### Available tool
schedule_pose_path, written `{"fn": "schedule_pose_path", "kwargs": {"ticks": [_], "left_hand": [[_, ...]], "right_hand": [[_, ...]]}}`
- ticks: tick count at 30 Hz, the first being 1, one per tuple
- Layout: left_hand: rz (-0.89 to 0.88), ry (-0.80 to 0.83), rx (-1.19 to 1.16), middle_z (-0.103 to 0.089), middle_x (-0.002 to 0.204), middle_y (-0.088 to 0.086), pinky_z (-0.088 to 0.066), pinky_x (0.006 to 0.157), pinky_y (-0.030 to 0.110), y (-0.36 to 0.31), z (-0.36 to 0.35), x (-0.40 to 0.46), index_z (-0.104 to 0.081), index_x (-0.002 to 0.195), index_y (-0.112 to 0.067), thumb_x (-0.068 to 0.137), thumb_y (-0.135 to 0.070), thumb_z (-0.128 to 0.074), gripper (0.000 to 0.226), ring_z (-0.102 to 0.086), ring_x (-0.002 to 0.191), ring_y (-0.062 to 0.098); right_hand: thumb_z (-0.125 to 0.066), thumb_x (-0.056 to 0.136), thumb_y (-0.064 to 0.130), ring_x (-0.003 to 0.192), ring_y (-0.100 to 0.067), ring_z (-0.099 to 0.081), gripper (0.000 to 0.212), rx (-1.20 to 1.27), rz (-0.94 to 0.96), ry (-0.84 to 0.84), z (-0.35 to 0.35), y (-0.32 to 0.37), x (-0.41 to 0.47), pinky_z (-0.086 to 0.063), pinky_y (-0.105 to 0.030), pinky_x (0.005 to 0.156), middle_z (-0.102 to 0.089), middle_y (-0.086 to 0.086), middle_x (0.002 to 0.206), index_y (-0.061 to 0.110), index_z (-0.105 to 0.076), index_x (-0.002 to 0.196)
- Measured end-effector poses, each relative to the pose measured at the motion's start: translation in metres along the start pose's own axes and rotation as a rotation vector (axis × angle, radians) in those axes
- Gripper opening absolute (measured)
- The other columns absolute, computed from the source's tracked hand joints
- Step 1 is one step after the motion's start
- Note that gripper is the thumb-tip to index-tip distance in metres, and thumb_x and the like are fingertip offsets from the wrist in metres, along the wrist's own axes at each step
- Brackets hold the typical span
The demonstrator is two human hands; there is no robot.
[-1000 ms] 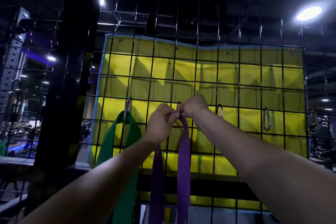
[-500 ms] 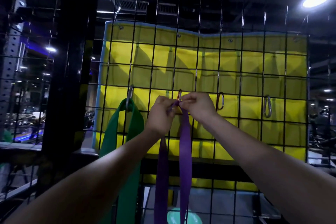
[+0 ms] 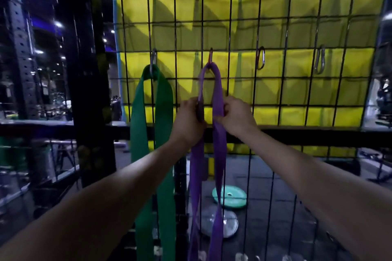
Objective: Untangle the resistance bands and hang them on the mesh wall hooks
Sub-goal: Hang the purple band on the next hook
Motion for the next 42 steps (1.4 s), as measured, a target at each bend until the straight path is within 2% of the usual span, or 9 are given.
{"fn": "schedule_pose_path", "kwargs": {"ticks": [8, 12, 16, 20, 25, 29, 32, 34, 42], "left_hand": [[0.119, 0.078, -0.081, -0.061, 0.091, -0.002, -0.039, 0.061, 0.015, 0.023, -0.025, -0.061, -0.055, 0.106, -0.010, 0.077, 0.002, -0.059, 0.031, -0.058, 0.081, 0.016], [0.202, 0.133, -0.131, -0.061, 0.086, 0.000, -0.041, 0.066, 0.022, 0.047, -0.038, -0.091, -0.058, 0.097, -0.009, 0.078, 0.002, -0.059, 0.022, -0.058, 0.079, 0.018], [0.275, 0.310, -0.265, -0.066, 0.082, 0.000, -0.048, 0.069, 0.025, 0.073, -0.058, -0.132, -0.063, 0.084, -0.016, 0.081, 0.003, -0.057, 0.020, -0.060, 0.078, 0.017], [0.387, 0.385, -0.475, -0.065, 0.090, 0.007, -0.048, 0.073, 0.030, 0.095, -0.070, -0.181, -0.053, 0.094, -0.017, 0.080, -0.008, -0.061, 0.019, -0.061, 0.082, 0.024], [0.368, 0.578, -0.380, -0.065, 0.103, 0.003, -0.051, 0.086, 0.034, 0.113, -0.081, -0.244, -0.047, 0.094, -0.034, 0.083, -0.008, -0.065, 0.034, -0.063, 0.096, 0.021], [0.496, 0.414, -0.099, -0.062, 0.095, 0.003, -0.046, 0.069, 0.023, 0.140, -0.070, -0.289, -0.054, 0.097, -0.020, 0.080, -0.022, -0.066, 0.021, -0.060, 0.077, 0.018], [0.557, 0.085, 0.106, -0.051, 0.106, 0.017, -0.036, 0.068, 0.029, 0.145, -0.040, -0.300, -0.051, 0.099, -0.002, 0.084, -0.011, -0.056, 0.019, -0.053, 0.083, 0.032], [0.612, 0.066, 0.113, -0.046, 0.113, 0.021, -0.041, 0.071, 0.035, 0.154, -0.040, -0.310, -0.047, 0.106, 0.001, 0.082, -0.006, -0.053, 0.026, -0.053, 0.085, 0.034], [0.776, 0.396, 0.226, -0.062, 0.107, 0.023, -0.044, 0.079, 0.038, 0.190, -0.075, -0.408, -0.056, 0.108, -0.004, 0.089, -0.014, -0.050, 0.023, -0.058, 0.101, 0.039]], "right_hand": [[-0.070, 0.078, 0.011, 0.072, -0.018, -0.059, 0.014, 0.113, -0.051, -0.088, -0.014, -0.027, -0.056, -0.047, -0.032, 0.066, -0.051, 0.015, 0.062, 0.009, -0.061, 0.087], [-0.069, 0.074, 0.000, 0.064, -0.014, -0.055, 0.014, 0.261, -0.163, 0.012, -0.041, -0.047, -0.091, -0.046, -0.033, 0.066, -0.057, 0.005, 0.064, 0.011, -0.062, 0.081], [-0.071, 0.072, 0.001, 0.075, -0.032, -0.065, 0.015, 0.383, -0.276, 0.114, -0.073, -0.071, -0.133, -0.051, -0.045, 0.075, -0.069, -0.018, 0.083, 0.011, -0.065, 0.082], [-0.067, 0.078, -0.008, 0.075, 0.002, -0.062, 0.033, 0.497, -0.403, 0.226, -0.094, -0.085, -0.185, -0.051, -0.020, 0.078, -0.066, 0.000, 0.091, 0.022, -0.058, 0.088], [-0.071, 0.077, -0.002, 0.090, -0.018, -0.059, 0.027, 0.403, -0.518, 0.306, -0.112, -0.108, -0.264, -0.050, -0.033, 0.086, -0.068, -0.010, 0.099, 0.001, -0.061, 0.102], [-0.065, 0.084, 0.012, 0.076, -0.022, -0.051, 0.014, -0.008, -0.570, 0.086, -0.098, -0.125, -0.309, -0.033, -0.030, 0.064, -0.055, -0.007, 0.080, 0.005, -0.056, 0.090], [-0.055, 0.085, 0.006, 0.091, -0.036, -0.055, 0.018, -0.169, -0.664, -0.109, -0.080, -0.140, -0.330, -0.032, -0.036, 0.067, -0.056, -0.022, 0.103, 0.000, -0.050, 0.100], [-0.051, 0.086, 0.007, 0.100, -0.037, -0.056, 0.026, -0.234, -0.783, -0.001, -0.081, -0.157, -0.347, -0.037, -0.037, 0.070, -0.051, -0.021, 0.122, 0.004, -0.050, 0.111], [-0.054, 0.082, 0.025, 0.103, -0.037, -0.062, 0.028, -0.208, -0.947, 0.430, -0.105, -0.198, -0.453, -0.045, -0.035, 0.077, -0.067, -0.021, 0.105, 0.006, -0.069, 0.097]]}}
Point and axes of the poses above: each hand's wrist, its own x-axis towards the middle knuckle, its own z-axis out of the back of the hand, y = z × x, the point moved 6 cm from there along x, towards the middle knuckle
